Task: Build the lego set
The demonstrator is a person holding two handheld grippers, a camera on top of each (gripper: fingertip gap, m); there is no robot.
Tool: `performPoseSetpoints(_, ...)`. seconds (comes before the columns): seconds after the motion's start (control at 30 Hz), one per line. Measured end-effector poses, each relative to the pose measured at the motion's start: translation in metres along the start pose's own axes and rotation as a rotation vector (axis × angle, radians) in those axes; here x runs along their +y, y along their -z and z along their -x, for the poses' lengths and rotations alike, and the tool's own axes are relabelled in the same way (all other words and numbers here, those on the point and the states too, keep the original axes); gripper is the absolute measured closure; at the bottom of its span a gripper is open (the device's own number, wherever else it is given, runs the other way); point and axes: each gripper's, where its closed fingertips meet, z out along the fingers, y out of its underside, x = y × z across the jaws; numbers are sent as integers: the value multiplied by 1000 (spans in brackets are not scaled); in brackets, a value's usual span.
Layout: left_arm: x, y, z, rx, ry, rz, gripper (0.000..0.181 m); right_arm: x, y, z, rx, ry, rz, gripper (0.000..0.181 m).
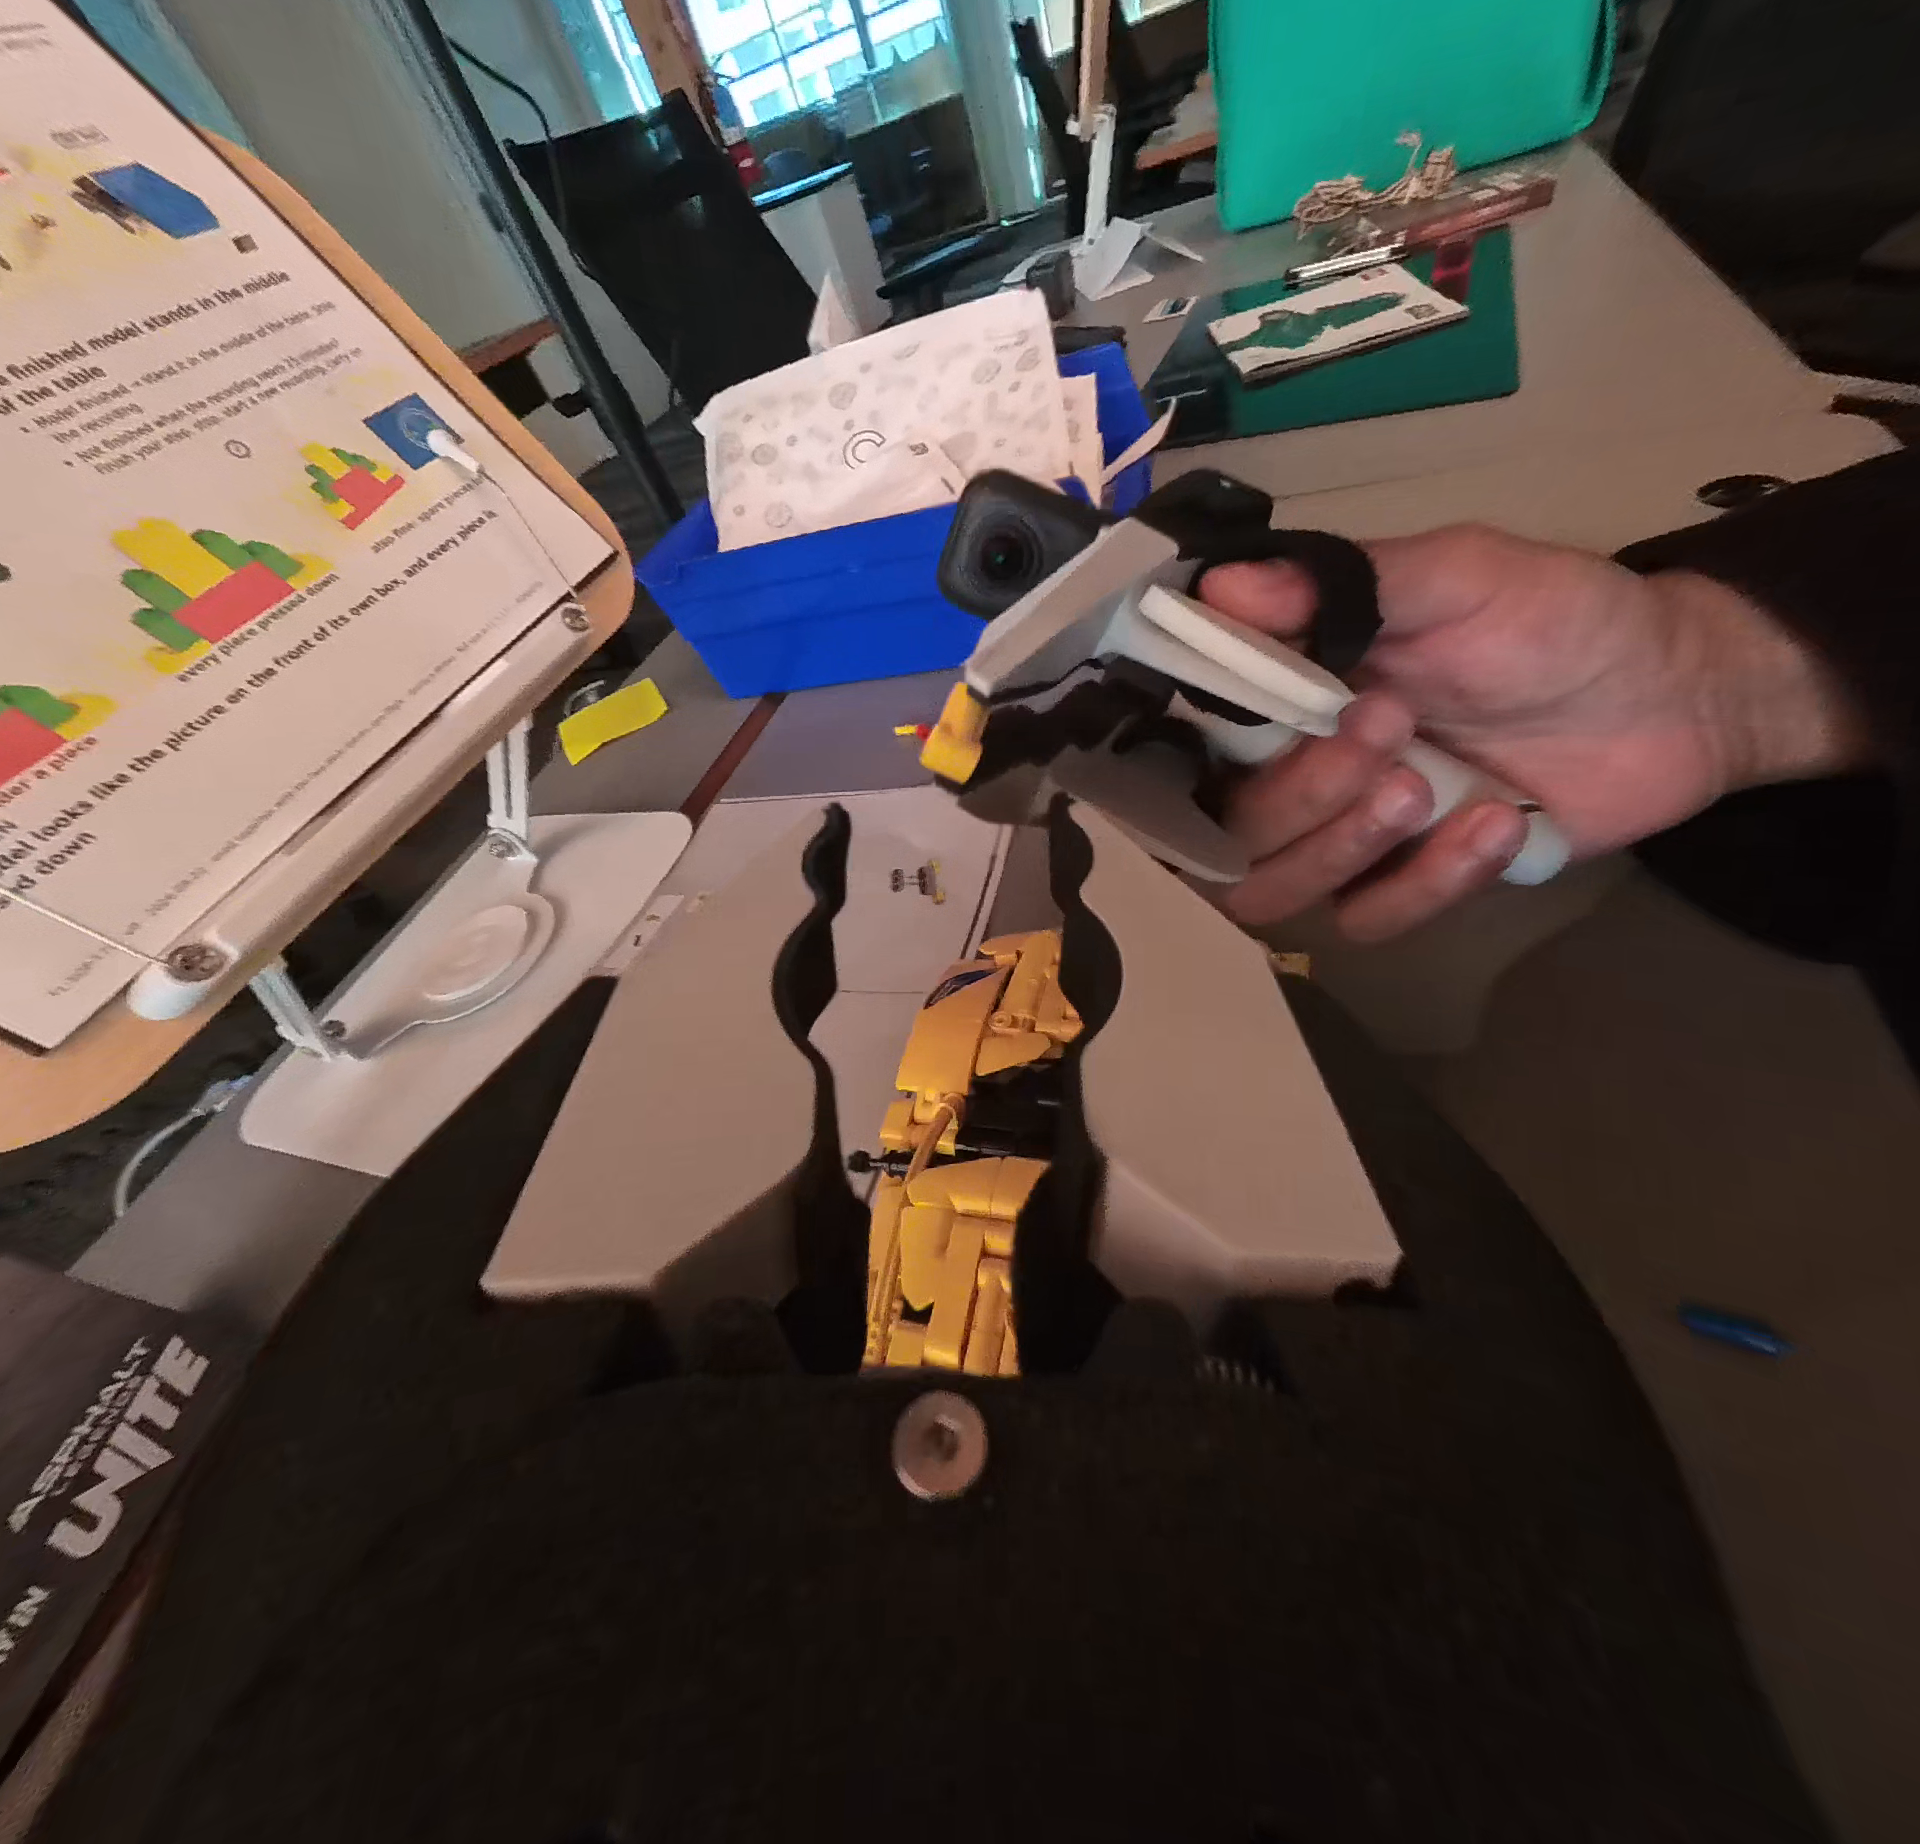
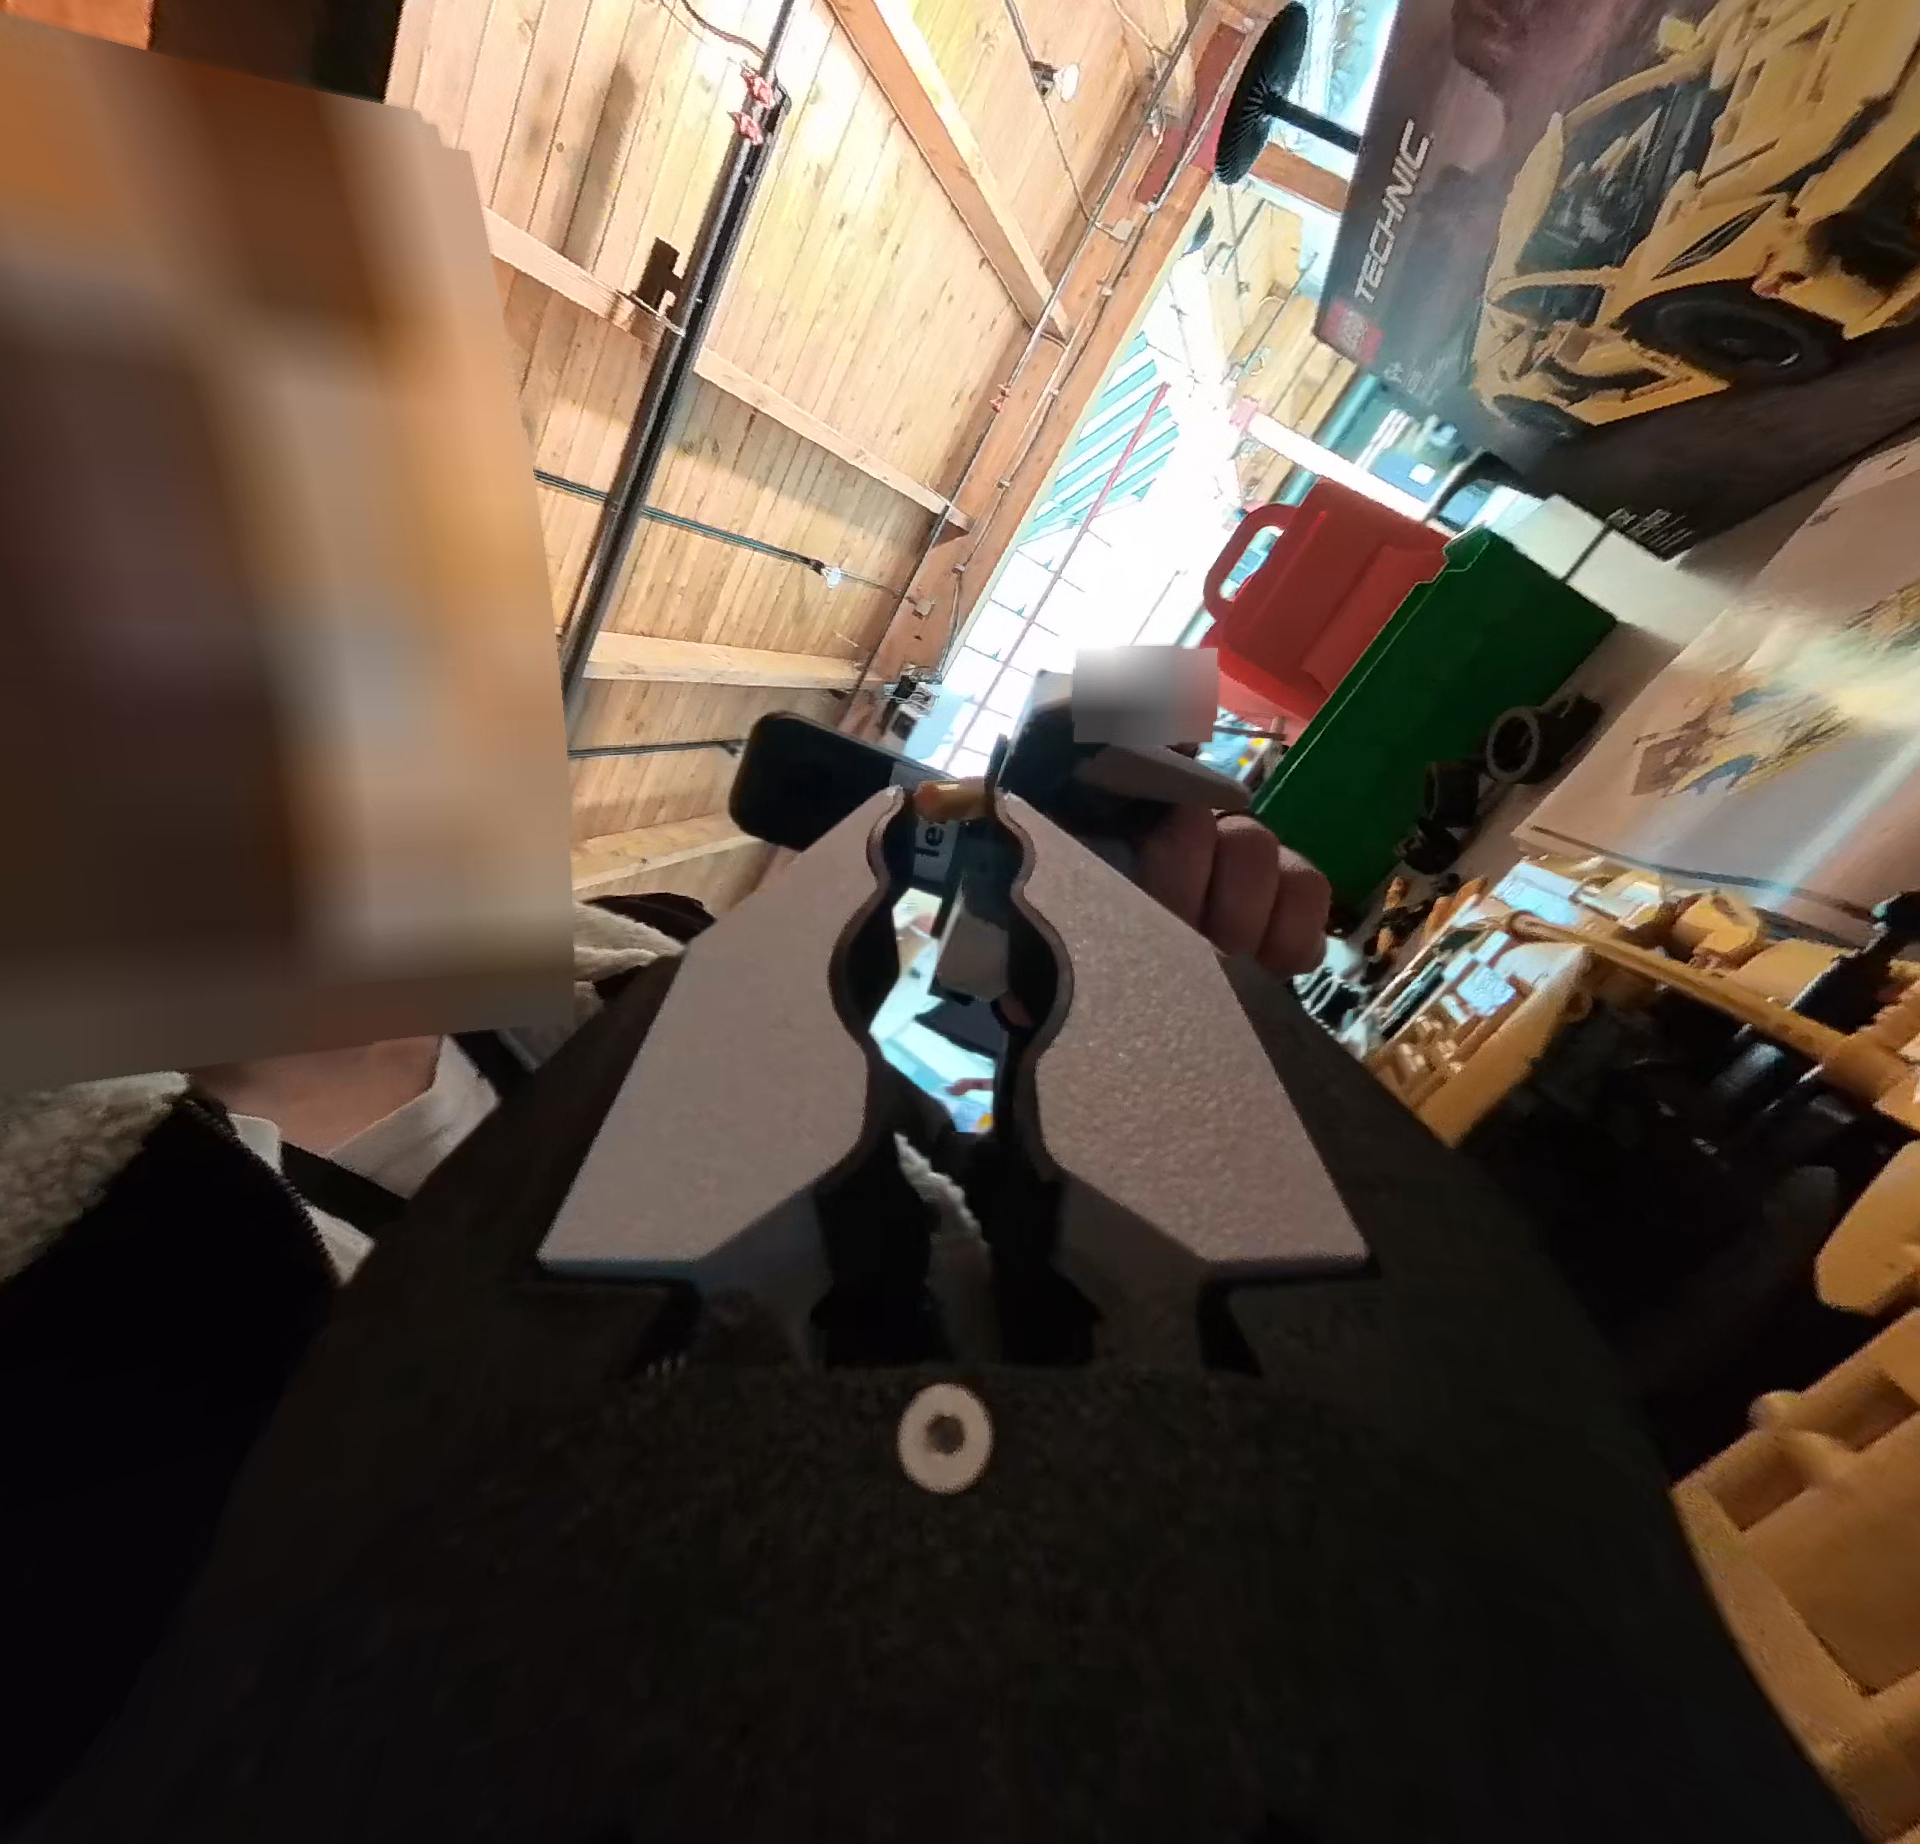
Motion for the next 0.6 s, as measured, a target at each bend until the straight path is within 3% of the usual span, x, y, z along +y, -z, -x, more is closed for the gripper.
performPoseSetpoints(0.2, -11, 6, -5, 30, 38, -47, 152, 5, -2, 8, -104, -129, 1, 170)
performPoseSetpoints(0.6, -25, 14, -9, 36, 3, -103, 171, 7, -1, 7, -103, -104, 25, 171)
